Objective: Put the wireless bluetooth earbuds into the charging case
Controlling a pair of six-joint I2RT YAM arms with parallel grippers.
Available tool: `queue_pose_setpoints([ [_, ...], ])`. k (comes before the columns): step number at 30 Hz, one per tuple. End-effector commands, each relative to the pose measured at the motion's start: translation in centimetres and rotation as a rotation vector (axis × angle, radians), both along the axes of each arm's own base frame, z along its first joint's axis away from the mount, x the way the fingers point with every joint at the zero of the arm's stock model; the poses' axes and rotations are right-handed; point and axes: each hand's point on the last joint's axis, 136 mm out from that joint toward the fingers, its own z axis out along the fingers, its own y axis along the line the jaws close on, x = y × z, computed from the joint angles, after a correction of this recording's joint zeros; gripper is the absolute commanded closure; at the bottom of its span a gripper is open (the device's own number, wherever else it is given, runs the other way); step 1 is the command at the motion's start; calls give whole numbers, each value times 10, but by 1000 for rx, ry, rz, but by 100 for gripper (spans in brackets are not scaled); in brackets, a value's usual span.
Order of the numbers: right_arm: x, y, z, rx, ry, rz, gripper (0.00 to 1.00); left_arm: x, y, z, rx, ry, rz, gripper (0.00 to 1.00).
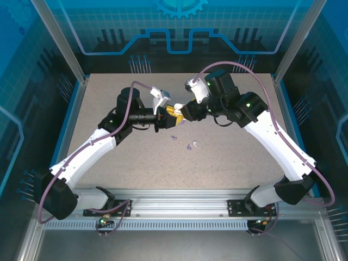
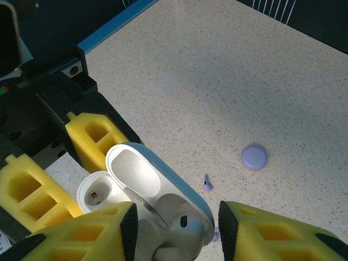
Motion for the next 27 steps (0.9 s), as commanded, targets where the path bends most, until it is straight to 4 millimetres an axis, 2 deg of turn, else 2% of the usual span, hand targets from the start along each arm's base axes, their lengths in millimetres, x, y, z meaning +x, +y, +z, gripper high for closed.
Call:
queue_pose_setpoints([
  [1, -3, -1, 3, -18, -4, -5, 61, -7, 2, 9, -5, -42, -7, 95],
  [9, -6, -10, -6, -45, 0, -28, 71, -1, 4, 11, -10, -43, 30, 96],
  [16, -13, -10, 3, -4, -20, -8, 78, 3, 4, 12, -20, -28, 45, 96],
  [21, -13, -12, 3, 0, -25, -13, 80, 5, 4, 14, -38, -10, 53, 96],
  [27, -20, -3, 4, 30, -17, 49, 81, 1, 3, 17, -60, 6, 30, 95],
])
